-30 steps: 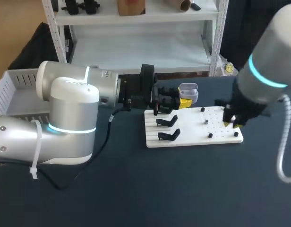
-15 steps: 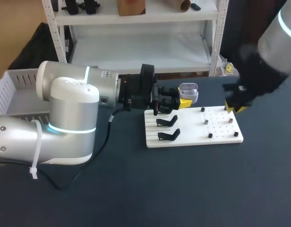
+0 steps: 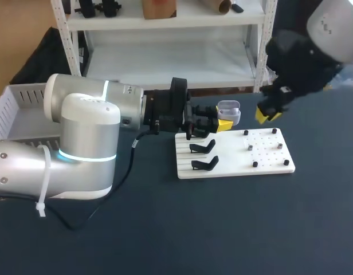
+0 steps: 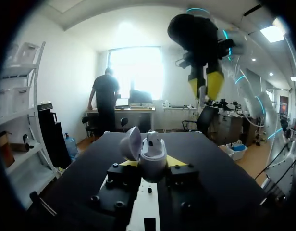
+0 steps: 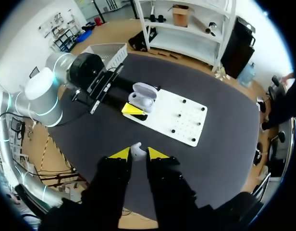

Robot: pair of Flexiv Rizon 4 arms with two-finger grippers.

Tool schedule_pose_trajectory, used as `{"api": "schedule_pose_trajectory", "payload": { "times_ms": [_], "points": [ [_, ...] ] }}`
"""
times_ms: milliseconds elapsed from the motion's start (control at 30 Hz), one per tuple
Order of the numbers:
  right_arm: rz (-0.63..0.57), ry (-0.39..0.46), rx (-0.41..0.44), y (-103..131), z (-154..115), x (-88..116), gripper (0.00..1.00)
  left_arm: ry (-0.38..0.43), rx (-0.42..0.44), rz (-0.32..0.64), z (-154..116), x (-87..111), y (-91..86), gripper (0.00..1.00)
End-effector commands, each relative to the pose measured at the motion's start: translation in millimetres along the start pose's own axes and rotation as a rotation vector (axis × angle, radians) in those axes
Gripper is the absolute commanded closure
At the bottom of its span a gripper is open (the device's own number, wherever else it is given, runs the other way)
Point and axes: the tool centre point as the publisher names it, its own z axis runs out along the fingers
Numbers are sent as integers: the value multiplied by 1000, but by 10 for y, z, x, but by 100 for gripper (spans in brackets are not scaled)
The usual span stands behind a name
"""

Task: Pick up each earbud case from the left stands, insert the matching earbuds, close the lid, and place the case in the box.

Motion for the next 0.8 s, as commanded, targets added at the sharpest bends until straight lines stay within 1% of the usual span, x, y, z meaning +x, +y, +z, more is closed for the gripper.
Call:
{"api": "schedule_pose_trajectory", "payload": {
  "times_ms": [33,233,467,500,533,800],
  "points": [
    [-39,21,6,93,35,-135,100,-3,-6,1,5,5,-12,100],
    [-90,19,21,189,132,-263,100,-3,-6,1,5,5,-12,100],
    [-117,26,30,266,241,-338,100,-3,-6,1,5,5,-12,100],
    [-110,26,28,285,252,-355,100,-3,-6,1,5,5,-12,100],
    [-74,-15,36,299,264,-403,100,-3,-6,1,5,5,-12,100],
    [-74,-15,36,299,264,-403,100,-3,-6,1,5,5,-12,100]
  ]
}}
